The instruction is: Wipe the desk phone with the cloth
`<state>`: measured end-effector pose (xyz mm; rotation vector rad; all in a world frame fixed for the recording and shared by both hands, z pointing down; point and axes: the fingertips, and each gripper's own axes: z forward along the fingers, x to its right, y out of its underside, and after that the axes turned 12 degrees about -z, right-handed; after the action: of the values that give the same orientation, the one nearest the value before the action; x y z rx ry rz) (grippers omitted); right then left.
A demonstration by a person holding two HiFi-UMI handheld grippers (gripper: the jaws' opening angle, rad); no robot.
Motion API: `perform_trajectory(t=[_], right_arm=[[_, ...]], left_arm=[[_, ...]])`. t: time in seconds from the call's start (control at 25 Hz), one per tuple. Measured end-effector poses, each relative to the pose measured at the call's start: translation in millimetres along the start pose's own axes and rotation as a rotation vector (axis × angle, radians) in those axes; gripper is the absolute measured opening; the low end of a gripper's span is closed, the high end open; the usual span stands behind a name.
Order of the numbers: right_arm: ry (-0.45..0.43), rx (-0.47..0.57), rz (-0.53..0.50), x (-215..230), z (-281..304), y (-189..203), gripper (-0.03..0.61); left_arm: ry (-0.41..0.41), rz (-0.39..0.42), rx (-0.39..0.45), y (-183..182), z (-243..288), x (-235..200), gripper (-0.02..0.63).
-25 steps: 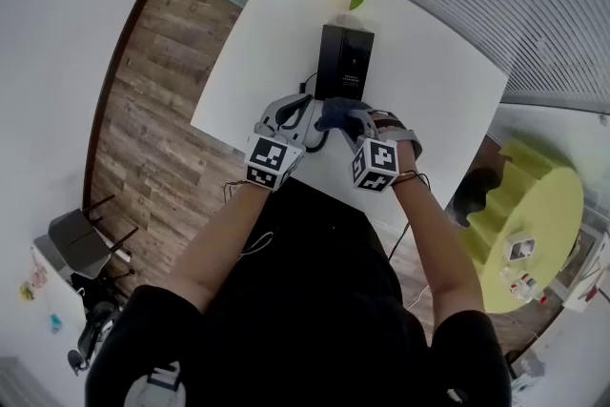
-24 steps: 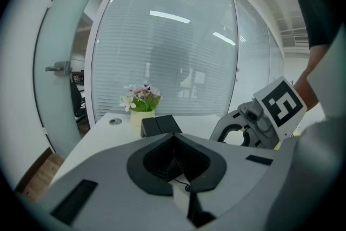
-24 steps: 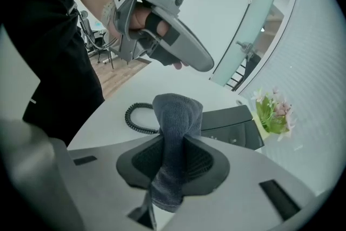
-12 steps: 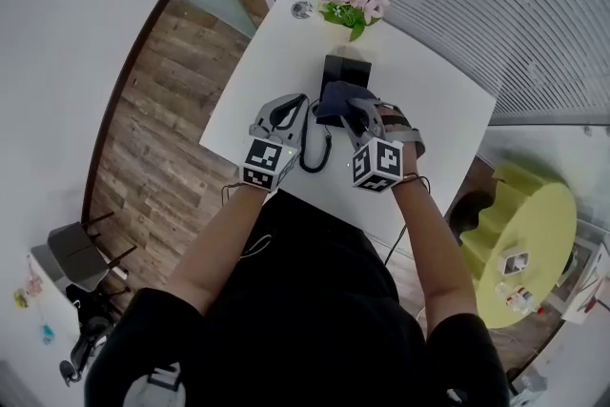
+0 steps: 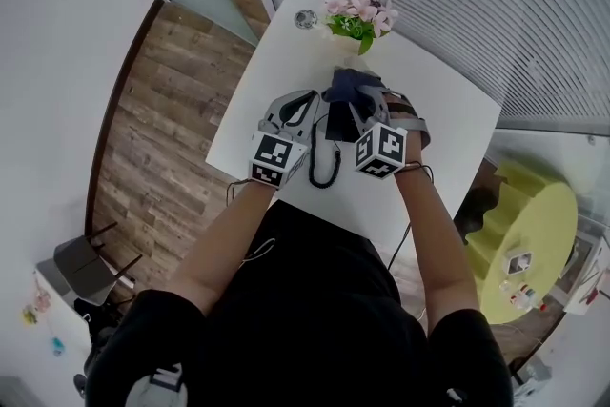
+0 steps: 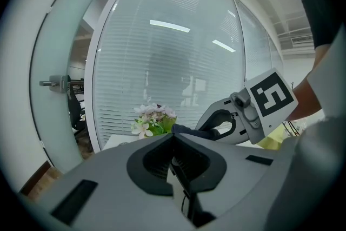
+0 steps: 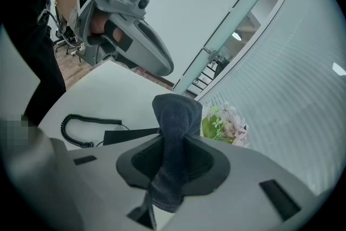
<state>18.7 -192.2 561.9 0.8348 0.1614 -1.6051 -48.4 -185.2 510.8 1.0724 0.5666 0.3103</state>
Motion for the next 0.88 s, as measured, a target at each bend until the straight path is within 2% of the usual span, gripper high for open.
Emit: perform_trajectory(t=[0.44, 0.88], right_arm=[[-0.04, -0.025, -0.003, 6.7, 45.0, 13.9, 0.103], [-0.078, -0.015, 0.008, -0.4, 63.3, 19.1, 0.101]], left_arm=[[0.033, -0.011, -0.042, 6.1, 32.4, -20.8, 0.011], [0.022, -0.043, -0.066, 18.1, 41.4, -36.0, 0.011]])
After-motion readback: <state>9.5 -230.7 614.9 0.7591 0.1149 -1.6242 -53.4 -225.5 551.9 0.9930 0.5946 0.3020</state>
